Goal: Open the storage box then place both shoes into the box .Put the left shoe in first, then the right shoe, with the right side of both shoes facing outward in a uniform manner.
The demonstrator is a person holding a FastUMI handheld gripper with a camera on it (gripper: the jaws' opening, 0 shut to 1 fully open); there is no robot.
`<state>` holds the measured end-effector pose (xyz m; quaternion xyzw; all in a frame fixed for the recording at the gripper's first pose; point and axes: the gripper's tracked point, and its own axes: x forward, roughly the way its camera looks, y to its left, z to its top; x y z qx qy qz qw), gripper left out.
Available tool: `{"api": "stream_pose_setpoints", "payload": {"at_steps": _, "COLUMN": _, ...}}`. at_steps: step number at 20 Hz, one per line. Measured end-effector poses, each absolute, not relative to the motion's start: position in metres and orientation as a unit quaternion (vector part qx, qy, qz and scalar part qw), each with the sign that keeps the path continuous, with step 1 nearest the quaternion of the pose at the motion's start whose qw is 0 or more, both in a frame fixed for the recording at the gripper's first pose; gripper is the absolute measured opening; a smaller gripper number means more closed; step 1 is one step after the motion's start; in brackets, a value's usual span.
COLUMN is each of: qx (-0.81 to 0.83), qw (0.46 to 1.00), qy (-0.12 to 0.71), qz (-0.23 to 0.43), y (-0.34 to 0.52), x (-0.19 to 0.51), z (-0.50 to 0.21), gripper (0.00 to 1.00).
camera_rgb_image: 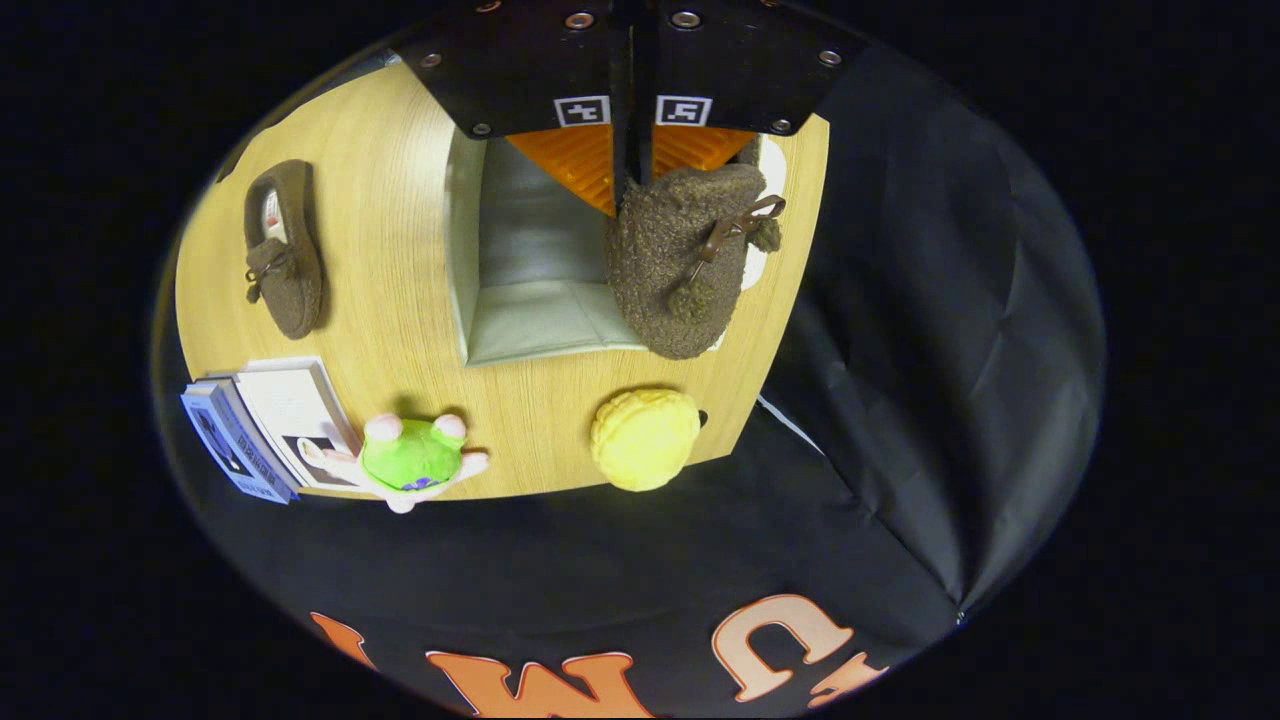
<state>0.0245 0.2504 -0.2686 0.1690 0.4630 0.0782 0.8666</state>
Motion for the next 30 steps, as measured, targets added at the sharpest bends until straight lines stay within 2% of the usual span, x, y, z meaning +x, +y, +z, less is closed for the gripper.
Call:
{"api": "stream_pose_setpoints", "payload": {"at_steps": 8, "qx": 0.196, "qw": 0.826, "qy": 0.528, "qz": 0.028, "y": 0.27, "x": 0.021, "z": -0.323, "gripper": 0.03}}
{"api": "stream_pose_setpoints", "payload": {"at_steps": 11, "qx": 0.199, "qw": 0.808, "qy": 0.554, "qz": 0.033, "y": 0.277, "x": 0.016, "z": -0.334, "gripper": 0.04}}
{"api": "stream_pose_setpoints", "payload": {"at_steps": 13, "qx": 0.202, "qw": 0.792, "qy": 0.574, "qz": 0.052, "y": 0.282, "x": 0.01, "z": -0.337, "gripper": 0.1}}
{"api": "stream_pose_setpoints", "payload": {"at_steps": 15, "qx": 0.225, "qw": 0.778, "qy": 0.579, "qz": 0.093, "y": 0.298, "x": 0.005, "z": -0.328, "gripper": 0.24}}
{"api": "stream_pose_setpoints", "payload": {"at_steps": 16, "qx": 0.235, "qw": 0.773, "qy": 0.578, "qz": 0.118, "y": 0.303, "x": 0.003, "z": -0.32, "gripper": 0.38}}
{"api": "stream_pose_setpoints", "payload": {"at_steps": 17, "qx": 0.237, "qw": 0.773, "qy": 0.573, "qz": 0.135, "y": 0.305, "x": 0.003, "z": -0.312, "gripper": 0.45}}
{"api": "stream_pose_setpoints", "payload": {"at_steps": 18, "qx": 0.235, "qw": 0.778, "qy": 0.564, "qz": 0.147, "y": 0.304, "x": 0.003, "z": -0.306, "gripper": 0.6}}
{"api": "stream_pose_setpoints", "payload": {"at_steps": 19, "qx": 0.23, "qw": 0.782, "qy": 0.558, "qz": 0.156, "y": 0.301, "x": 0.002, "z": -0.299, "gripper": 0.67}}
{"api": "stream_pose_setpoints", "payload": {"at_steps": 20, "qx": 0.227, "qw": 0.786, "qy": 0.551, "qz": 0.166, "y": 0.297, "x": 0.0, "z": -0.292, "gripper": 0.77}}
{"api": "stream_pose_setpoints", "payload": {"at_steps": 22, "qx": 0.226, "qw": 0.792, "qy": 0.537, "qz": 0.184, "y": 0.289, "x": -0.003, "z": -0.278, "gripper": 0.86}}
{"api": "stream_pose_setpoints", "payload": {"at_steps": 24, "qx": 0.224, "qw": 0.802, "qy": 0.518, "qz": 0.196, "y": 0.275, "x": -0.004, "z": -0.261, "gripper": 0.9}}
{"api": "stream_pose_setpoints", "payload": {"at_steps": 30, "qx": 0.203, "qw": 0.851, "qy": 0.444, "qz": 0.194, "y": 0.21, "x": 0.001, "z": -0.214, "gripper": 0.96}}
